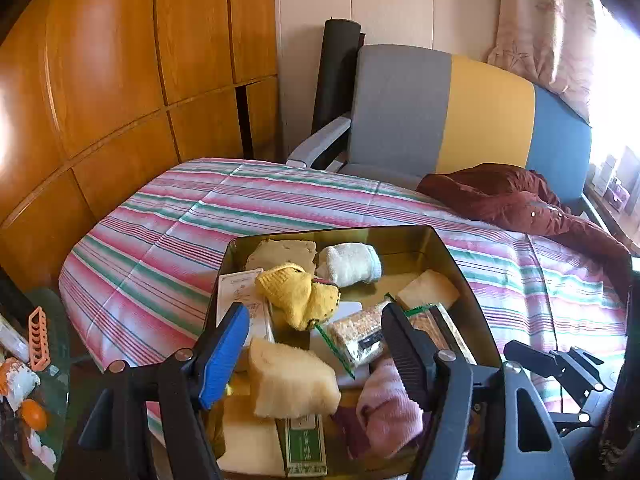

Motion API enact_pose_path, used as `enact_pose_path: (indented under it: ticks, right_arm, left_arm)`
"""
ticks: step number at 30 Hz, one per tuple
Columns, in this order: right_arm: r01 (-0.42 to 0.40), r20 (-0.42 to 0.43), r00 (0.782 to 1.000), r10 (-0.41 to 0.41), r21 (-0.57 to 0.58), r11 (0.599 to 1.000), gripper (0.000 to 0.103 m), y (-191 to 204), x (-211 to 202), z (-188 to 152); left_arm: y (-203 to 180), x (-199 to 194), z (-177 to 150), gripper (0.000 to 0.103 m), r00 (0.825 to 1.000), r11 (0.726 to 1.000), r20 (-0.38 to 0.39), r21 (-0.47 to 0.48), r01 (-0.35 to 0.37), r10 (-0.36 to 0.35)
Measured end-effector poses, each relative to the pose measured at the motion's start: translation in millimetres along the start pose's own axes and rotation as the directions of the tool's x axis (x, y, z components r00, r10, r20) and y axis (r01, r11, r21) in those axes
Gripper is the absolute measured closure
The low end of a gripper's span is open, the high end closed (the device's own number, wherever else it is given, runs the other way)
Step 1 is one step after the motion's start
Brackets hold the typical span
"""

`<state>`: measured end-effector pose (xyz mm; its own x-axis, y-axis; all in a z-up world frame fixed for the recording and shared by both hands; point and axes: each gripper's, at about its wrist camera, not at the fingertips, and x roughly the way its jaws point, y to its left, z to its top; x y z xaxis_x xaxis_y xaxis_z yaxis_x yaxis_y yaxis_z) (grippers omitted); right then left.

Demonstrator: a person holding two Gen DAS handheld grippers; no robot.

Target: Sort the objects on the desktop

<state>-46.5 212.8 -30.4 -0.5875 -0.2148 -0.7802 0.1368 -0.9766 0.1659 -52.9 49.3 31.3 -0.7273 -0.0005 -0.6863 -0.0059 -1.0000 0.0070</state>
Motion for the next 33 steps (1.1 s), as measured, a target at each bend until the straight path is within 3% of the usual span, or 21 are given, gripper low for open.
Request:
enact_pose_path:
  ticks: [11, 17, 27, 33]
  right_arm:
    - [0.039, 0.036, 0.999, -0.039, -0.006, 0.999, 0.035, 9.4, -16.0, -21.5]
    - [0.048, 0.052, 0.998, -0.047, -0.019, 0.999, 0.033, 16.0, -22.5, -27.9]
    - [0.081, 0.090, 0.993, -0.076, -0.059, 0.995, 0.030, 30.0, -31.9, -32.7]
    - [0.100, 0.105, 0.990, -0.093, -0.063, 0.993, 0.028, 32.4, -35.1, -33.5]
  left_arm:
    - [4.0, -26.2, -6.3, 0.033, 1.000, 0.999, 0.011, -0.026, -0.027, 0.027]
    - [2.9, -38.4, -9.7, 0.033, 0.996, 0.997, 0.036, -0.006, -0.076, 0.076]
    - [5.9, -49.2, -12.9, 0.033, 0.996, 0.997, 0.056, -0.015, -0.076, 0.076]
    - [10.7, -51.2, -14.9, 0.040, 0.995, 0.997, 0.068, -0.029, -0.068, 0.070]
